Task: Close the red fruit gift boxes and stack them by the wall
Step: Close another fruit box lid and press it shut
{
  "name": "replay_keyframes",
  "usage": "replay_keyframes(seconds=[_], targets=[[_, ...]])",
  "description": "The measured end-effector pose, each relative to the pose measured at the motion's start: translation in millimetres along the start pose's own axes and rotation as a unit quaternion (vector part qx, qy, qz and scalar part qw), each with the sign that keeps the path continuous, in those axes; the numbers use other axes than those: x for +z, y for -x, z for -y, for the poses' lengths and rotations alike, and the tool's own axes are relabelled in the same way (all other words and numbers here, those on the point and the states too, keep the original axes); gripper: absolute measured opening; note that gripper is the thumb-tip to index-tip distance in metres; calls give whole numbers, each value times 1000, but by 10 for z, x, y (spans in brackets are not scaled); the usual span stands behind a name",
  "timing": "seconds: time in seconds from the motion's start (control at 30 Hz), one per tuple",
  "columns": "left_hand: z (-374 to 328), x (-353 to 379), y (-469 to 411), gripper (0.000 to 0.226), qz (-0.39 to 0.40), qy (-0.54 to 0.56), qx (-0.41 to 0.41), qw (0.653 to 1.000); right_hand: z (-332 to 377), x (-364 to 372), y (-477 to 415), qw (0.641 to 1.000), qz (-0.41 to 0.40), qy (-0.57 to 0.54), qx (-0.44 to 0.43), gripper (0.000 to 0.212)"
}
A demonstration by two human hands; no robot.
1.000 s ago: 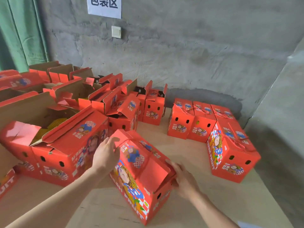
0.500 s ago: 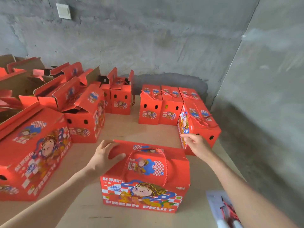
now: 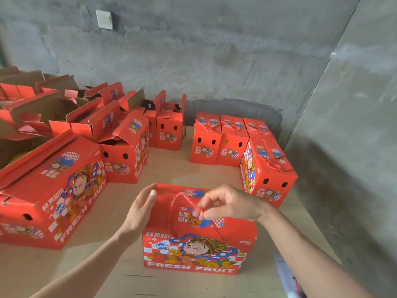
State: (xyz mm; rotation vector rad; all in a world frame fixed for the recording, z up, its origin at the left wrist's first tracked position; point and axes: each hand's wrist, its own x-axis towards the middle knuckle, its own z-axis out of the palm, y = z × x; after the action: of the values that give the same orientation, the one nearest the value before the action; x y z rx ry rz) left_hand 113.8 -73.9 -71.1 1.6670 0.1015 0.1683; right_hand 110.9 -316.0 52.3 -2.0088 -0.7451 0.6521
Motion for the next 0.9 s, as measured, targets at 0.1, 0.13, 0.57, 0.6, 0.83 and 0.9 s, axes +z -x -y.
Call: replay_keyframes(seconds=[0.1,0.13,0.57,0.6,0.83,0.9], targets=[[-75,-69,-51,26,-87,142,-69,984,-92,8,222,998,45,45,27,13],[-83,-82,-80,23,-97,133,-81,983,-175,-8,235,996,-51,68,40,20],[-64,-528,-1,107,282,162,-106,940,-929,-145,389,809,-471,-323,141,24],[-89,-536,12,107,319,161,-104,928,-958,-138,408,820,-467,-299,144,12],[-166,-479,23,117,326,71,-102,937,-1082,-132,465,893,-395,-204,70,48],[-201,-396,-41,88,241,55,-88,965,-1087,-161,392,882,-420,-194,87,37]])
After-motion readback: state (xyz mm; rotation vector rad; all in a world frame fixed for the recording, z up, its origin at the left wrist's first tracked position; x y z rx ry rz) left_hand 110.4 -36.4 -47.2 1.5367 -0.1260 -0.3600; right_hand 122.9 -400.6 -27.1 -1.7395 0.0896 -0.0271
